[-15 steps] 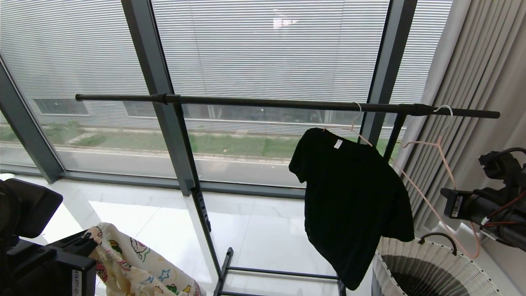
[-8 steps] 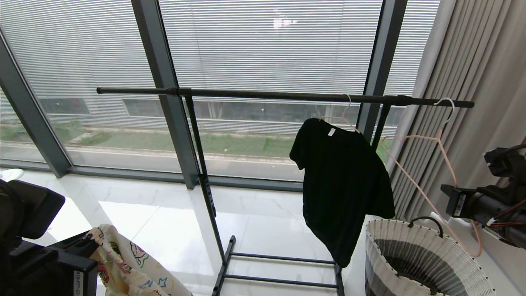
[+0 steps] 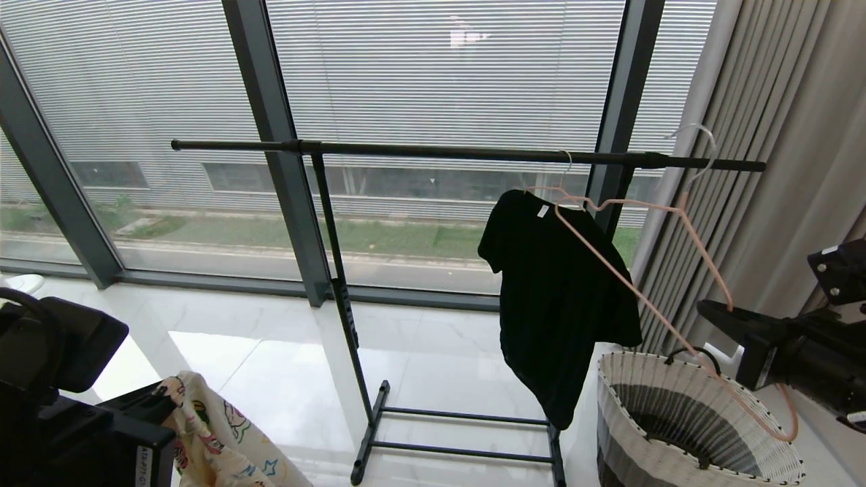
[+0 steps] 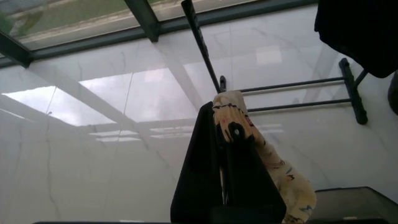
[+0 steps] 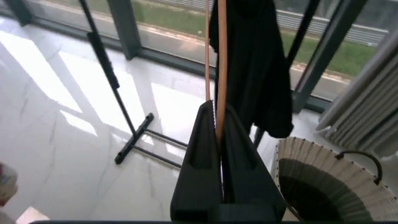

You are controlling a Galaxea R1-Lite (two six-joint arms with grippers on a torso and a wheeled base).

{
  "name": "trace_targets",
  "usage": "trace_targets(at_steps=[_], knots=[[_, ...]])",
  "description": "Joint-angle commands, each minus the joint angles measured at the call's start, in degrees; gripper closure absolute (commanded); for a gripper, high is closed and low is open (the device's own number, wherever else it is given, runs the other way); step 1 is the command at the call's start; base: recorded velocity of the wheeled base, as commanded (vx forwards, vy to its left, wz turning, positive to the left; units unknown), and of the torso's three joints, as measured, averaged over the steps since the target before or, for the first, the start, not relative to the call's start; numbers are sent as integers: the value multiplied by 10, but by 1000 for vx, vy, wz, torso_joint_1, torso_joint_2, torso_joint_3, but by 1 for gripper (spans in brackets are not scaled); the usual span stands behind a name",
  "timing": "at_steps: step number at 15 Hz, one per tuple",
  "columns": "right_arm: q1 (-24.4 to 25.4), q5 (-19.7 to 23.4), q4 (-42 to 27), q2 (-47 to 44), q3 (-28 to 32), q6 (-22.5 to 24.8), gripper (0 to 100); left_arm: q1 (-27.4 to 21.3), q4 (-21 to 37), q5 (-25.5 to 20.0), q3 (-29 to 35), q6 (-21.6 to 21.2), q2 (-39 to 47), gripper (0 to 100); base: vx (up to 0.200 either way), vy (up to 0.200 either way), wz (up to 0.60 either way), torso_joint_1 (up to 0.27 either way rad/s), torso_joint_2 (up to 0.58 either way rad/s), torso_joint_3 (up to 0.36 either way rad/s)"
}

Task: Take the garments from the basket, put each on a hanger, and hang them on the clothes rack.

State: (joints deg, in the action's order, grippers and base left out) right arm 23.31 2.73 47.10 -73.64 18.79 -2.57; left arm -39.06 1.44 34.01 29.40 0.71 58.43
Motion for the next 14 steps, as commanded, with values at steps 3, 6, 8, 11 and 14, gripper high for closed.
trace_targets(at_steps=[3, 6, 8, 11, 14], knots=[[178, -2, 0, 39, -95, 77, 100, 2, -87, -5, 78, 18, 143, 100, 0, 0, 0, 0, 0, 0], [234, -2, 0, 49, -121, 116, 100, 17, -151, -4, 98, 25, 231, 100, 0, 0, 0, 0, 0, 0], [267, -3, 0, 51, -121, 117, 100, 24, -200, -2, 113, 40, 271, 100, 0, 0, 0, 0, 0, 0], [316, -2, 0, 46, -121, 117, 100, 32, -203, -2, 132, 40, 295, 100, 0, 0, 0, 0, 0, 0], [338, -2, 0, 38, -111, 116, 100, 32, -204, -2, 140, 49, 308, 100, 0, 0, 0, 0, 0, 0]])
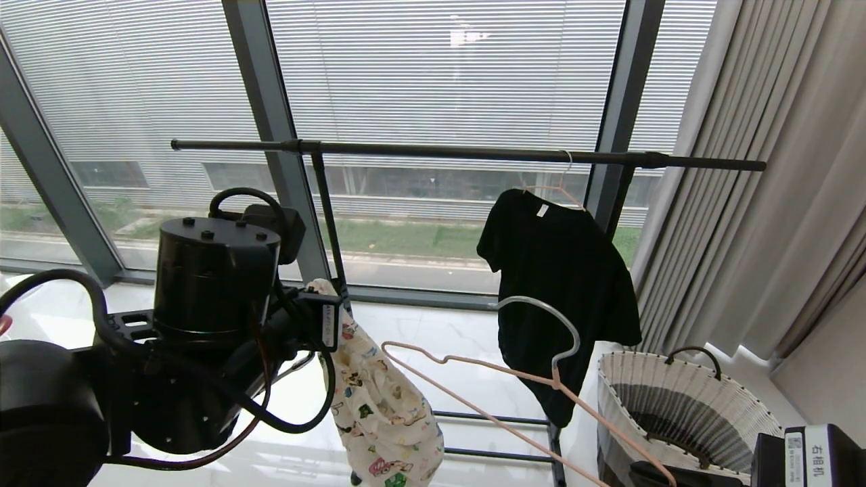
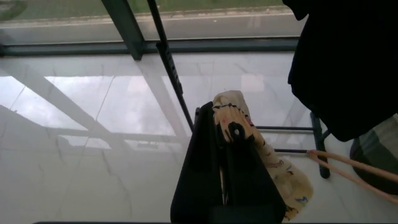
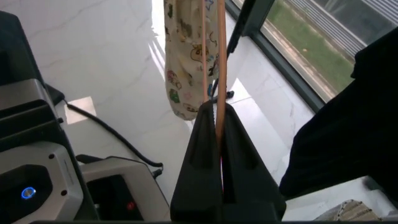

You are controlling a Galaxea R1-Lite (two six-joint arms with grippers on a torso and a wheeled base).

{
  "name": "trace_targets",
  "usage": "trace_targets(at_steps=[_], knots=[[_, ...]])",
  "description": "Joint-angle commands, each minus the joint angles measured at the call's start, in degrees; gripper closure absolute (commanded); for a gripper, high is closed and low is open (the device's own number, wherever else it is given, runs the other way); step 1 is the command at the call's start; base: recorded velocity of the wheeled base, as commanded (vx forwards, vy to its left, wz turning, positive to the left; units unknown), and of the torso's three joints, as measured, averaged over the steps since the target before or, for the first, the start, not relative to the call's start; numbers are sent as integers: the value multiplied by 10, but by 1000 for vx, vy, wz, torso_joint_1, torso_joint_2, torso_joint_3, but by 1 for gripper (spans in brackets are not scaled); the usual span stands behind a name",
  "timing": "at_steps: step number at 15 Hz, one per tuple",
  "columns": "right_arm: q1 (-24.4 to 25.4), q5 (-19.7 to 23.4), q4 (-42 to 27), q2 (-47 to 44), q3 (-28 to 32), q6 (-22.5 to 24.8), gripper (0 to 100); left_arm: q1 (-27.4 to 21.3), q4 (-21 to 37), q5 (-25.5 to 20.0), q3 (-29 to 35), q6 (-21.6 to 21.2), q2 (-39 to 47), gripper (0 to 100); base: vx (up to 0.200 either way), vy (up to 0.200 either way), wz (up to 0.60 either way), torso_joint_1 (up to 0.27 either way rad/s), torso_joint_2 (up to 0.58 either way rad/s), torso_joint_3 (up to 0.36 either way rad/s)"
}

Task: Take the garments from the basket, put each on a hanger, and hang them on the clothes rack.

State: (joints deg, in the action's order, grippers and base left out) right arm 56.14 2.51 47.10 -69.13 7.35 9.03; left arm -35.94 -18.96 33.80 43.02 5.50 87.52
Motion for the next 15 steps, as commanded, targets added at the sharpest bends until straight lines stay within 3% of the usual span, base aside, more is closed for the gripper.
trace_targets(at_steps=[1, 9, 15], knots=[[13, 0, 0, -13, 10, -1, 100, 1, -2, 1, 9, 10, 22, 100, 0, 0, 0, 0, 0, 0], [33, 3, 1, -63, 48, -12, 100, -1, -2, 1, 21, 11, 29, 100, 0, 0, 0, 0, 0, 0], [33, -1, 2, -93, 97, -53, 100, -1, -2, 1, 27, 20, 27, 100, 0, 0, 0, 0, 0, 0]])
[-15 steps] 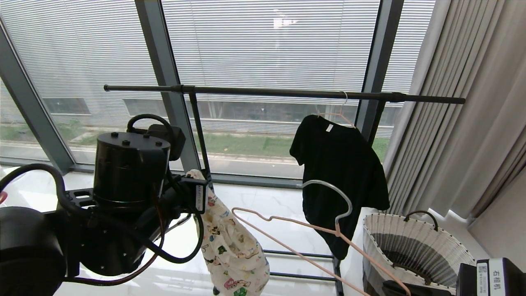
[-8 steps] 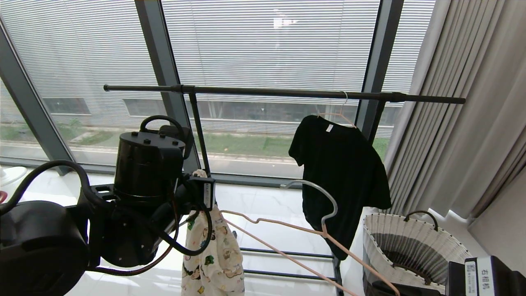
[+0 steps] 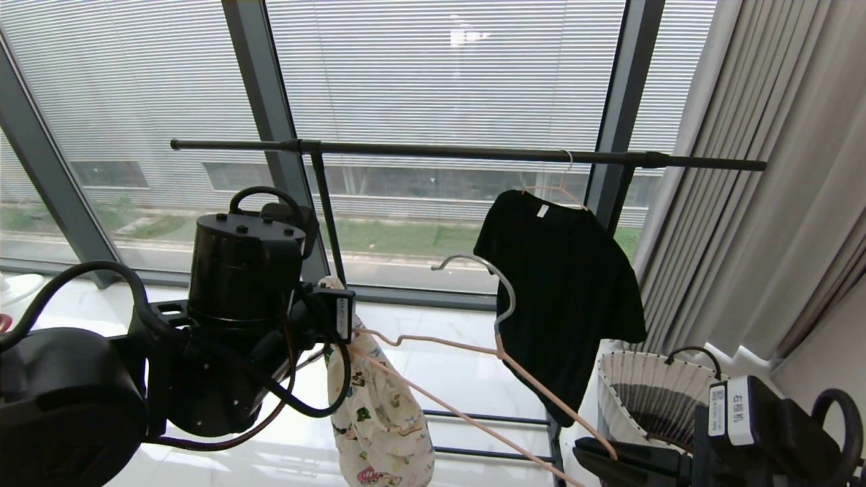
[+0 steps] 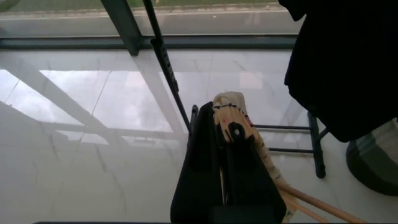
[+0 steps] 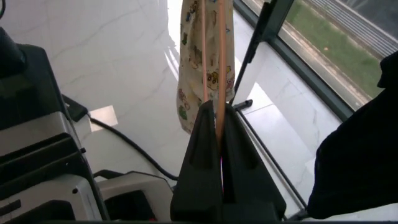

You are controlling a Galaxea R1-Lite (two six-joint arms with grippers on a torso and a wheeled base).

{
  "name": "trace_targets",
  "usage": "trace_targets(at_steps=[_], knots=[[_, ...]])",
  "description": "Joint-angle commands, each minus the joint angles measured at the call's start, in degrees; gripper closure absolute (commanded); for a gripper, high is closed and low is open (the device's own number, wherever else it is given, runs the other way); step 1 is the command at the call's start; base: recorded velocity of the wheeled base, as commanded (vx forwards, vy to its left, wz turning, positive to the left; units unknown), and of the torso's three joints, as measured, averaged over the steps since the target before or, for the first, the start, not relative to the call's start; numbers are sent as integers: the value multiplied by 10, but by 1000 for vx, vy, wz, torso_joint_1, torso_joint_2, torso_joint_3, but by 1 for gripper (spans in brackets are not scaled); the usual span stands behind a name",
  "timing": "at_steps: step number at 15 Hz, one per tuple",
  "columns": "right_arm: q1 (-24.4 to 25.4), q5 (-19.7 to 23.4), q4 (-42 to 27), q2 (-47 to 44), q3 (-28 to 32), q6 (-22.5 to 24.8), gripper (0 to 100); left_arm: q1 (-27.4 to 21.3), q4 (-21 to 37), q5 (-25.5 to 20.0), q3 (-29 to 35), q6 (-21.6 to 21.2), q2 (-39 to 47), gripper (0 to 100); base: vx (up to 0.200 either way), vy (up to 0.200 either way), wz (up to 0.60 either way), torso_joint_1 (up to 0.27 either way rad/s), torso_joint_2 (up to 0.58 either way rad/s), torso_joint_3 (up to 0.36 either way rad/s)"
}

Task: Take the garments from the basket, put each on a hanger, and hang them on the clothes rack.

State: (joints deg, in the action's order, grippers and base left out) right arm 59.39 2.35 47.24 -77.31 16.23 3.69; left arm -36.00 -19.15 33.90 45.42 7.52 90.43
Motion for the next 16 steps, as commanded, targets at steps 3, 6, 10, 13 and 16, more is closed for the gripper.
trace_targets(at_steps=[3, 6, 10, 13, 16], knots=[[-1, -11, 3, -32, 27, -6, 100, 1, 0, 7, 16, 14, 0, 100, 0, 0, 0, 0, 0, 0], [-1, -28, 19, -73, 68, -41, 100, 1, 0, 16, 33, 14, 0, 100, 0, 0, 0, 0, 0, 0], [-1, -28, 46, -128, 101, -43, 100, 1, 0, 16, 66, 14, 9, 100, 0, 0, 0, 0, 0, 0], [-1, -28, 47, -156, 124, -57, 100, -6, 0, 15, 78, 28, 6, 100, 0, 0, 0, 0, 0, 0], [-4, -30, 54, -195, 164, -82, 100, -21, 0, 16, 83, 41, 0, 100, 0, 0, 0, 0, 0, 0]])
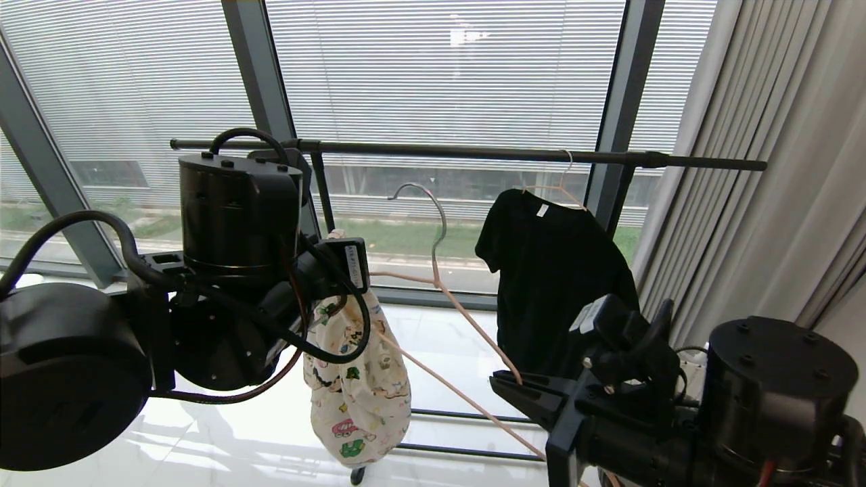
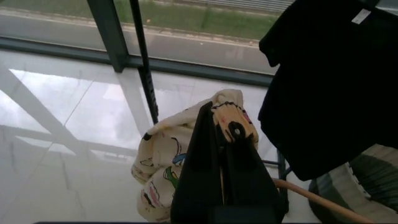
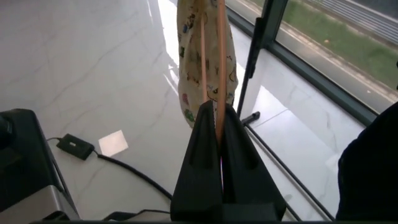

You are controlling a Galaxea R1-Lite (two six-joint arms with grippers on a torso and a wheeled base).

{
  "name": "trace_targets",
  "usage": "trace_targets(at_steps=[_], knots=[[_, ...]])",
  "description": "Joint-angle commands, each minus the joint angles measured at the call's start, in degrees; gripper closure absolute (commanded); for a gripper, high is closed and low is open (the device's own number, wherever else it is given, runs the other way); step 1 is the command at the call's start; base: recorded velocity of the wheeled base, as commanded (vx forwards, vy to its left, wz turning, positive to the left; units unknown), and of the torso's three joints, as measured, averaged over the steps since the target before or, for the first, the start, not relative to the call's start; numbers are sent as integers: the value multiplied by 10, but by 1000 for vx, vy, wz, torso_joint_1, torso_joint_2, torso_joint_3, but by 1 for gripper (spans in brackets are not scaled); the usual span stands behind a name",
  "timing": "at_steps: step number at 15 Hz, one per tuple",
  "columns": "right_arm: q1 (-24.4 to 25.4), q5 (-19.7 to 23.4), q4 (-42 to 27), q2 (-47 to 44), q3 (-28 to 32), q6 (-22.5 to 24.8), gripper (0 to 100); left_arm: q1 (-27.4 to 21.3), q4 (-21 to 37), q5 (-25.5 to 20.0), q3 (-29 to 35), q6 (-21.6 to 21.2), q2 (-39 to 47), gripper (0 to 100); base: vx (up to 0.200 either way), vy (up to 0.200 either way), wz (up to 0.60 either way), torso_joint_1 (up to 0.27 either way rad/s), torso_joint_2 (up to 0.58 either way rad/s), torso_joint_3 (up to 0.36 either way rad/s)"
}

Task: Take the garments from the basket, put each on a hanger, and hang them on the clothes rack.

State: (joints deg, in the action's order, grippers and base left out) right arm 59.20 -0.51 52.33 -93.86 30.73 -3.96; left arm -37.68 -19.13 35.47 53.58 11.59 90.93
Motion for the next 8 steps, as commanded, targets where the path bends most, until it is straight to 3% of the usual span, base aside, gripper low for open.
trace_targets(at_steps=[1, 8], knots=[[-4, -2, 6, -37, 27, -9, 100, -5, 0, 0, 2, 0, -6, 100, 0, 0, 0, 0, 0, 0], [-5, -38, 10, -143, 161, -44, 100, -10, 1, 0, 52, 7, -9, 100, 0, 0, 0, 0, 0, 0]])
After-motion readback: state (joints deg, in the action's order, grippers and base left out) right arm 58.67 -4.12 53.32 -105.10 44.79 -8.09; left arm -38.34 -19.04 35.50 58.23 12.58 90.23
